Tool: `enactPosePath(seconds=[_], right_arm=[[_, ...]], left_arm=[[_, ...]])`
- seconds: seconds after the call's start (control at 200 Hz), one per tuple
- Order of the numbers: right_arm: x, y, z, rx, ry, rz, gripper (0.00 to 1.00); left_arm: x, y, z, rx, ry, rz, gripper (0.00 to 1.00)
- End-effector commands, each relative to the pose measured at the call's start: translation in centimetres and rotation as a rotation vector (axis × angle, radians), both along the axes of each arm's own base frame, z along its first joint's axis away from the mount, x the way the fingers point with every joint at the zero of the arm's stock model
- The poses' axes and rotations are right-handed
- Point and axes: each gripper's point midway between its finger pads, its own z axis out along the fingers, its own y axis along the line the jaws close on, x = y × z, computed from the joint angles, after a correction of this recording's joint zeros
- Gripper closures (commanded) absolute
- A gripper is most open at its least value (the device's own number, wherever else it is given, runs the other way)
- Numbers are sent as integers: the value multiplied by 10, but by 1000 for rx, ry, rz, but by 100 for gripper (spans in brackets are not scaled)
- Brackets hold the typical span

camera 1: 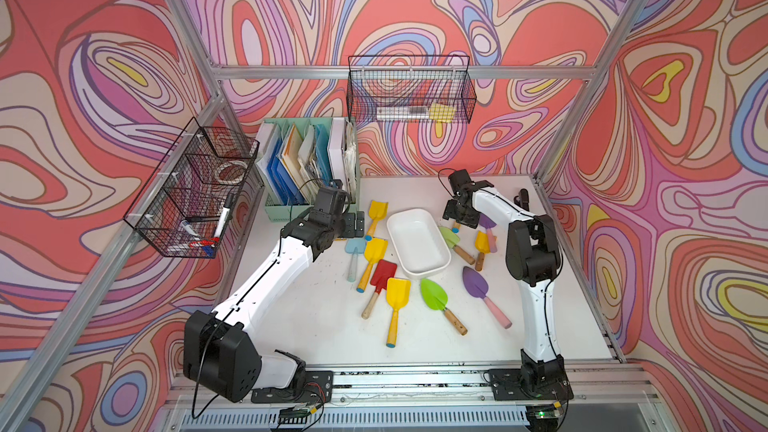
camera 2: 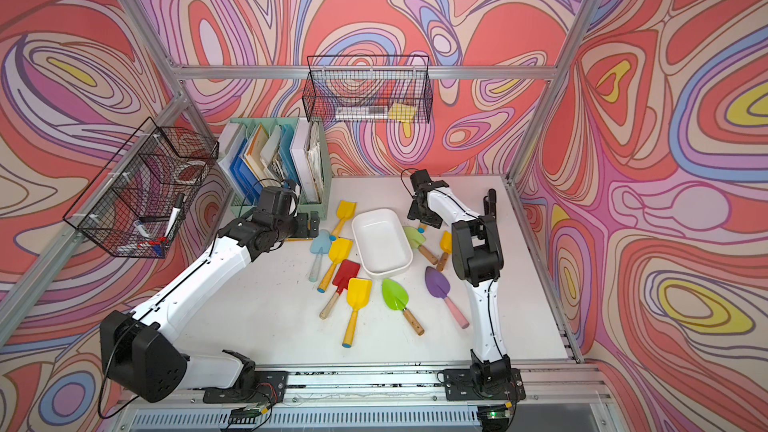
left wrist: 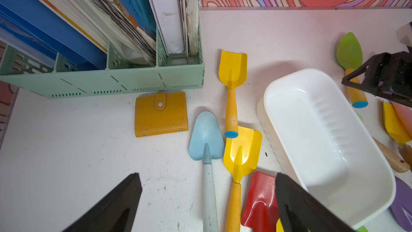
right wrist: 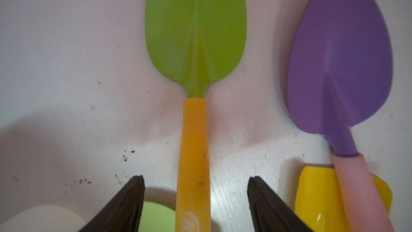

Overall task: Put the shovel into the storage box
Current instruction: Pick up the shovel from the center of the board.

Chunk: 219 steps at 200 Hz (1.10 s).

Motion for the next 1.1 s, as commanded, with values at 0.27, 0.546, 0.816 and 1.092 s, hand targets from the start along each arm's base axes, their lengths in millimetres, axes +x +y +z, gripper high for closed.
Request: enactPosePath(seconds=[0.27, 0.546, 0.816, 1.092], right_arm=[[14, -6, -21, 6, 8, -32, 34], [12, -10, -30, 14, 17, -39, 62], [12, -7, -31, 30, 16, -33, 90], [7, -7, 1, 43, -38, -9, 100]], left_arm=[[-2, -5, -2, -7, 3, -25, 1], [-3, -8, -4, -6, 14, -31, 1], [-6, -16, 0, 0, 15, -52, 1], [-20, -68, 19, 12, -29, -191, 1]])
